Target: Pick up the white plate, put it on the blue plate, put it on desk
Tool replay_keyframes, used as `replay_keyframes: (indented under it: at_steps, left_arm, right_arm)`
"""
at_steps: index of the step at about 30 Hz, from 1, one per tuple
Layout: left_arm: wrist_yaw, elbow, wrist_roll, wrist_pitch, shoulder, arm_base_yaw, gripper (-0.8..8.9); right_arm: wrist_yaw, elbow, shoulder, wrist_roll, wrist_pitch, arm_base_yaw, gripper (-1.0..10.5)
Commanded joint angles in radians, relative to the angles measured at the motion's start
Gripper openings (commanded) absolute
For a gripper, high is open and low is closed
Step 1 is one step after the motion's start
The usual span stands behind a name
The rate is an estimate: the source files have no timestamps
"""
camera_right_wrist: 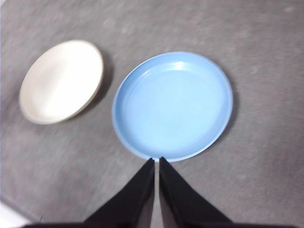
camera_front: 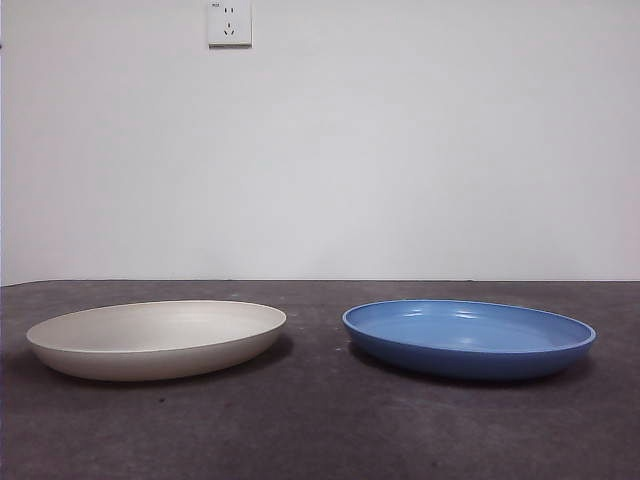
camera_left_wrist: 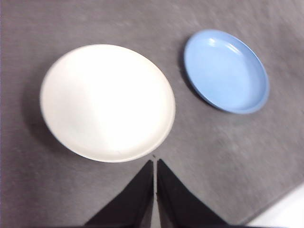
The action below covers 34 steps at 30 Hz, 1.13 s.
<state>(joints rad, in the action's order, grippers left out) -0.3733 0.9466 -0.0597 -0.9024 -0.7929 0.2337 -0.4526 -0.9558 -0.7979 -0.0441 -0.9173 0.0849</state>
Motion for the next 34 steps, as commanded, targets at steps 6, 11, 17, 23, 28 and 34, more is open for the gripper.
replay_keyframes:
  at_steps: [6,11,17,23,28,34]
  left_arm:
    - [-0.006,0.083,0.030,-0.047,-0.031,0.079,0.10]
    - [-0.005,0.084,0.028,-0.043,-0.031,0.084,0.23]
    - [-0.005,0.084,0.016,-0.044,-0.031,0.084,2.75]
    - [-0.005,0.084,-0.003,-0.046,-0.031,0.084,4.70]
    - [0.000,0.084,-0.009,-0.046,-0.040,0.084,4.69]
    - [0.053,0.084,-0.010,-0.040,-0.087,0.084,4.69]
  right_arm:
    - [0.001,-0.074,-0.018,0.086,-0.121,0.090,0.1]
    - [0.000,-0.075,-0.018,0.089,-0.151,0.118,0.1]
    - [0.000,-0.075,-0.018,0.081,-0.151,0.119,0.6]
    - [0.000,-0.075,-0.018,0.058,-0.151,0.119,4.5]
    - [0.000,-0.075,-0.018,0.055,-0.151,0.119,4.5]
    - [0.000,-0.075,-0.018,0.054,-0.151,0.119,4.5]
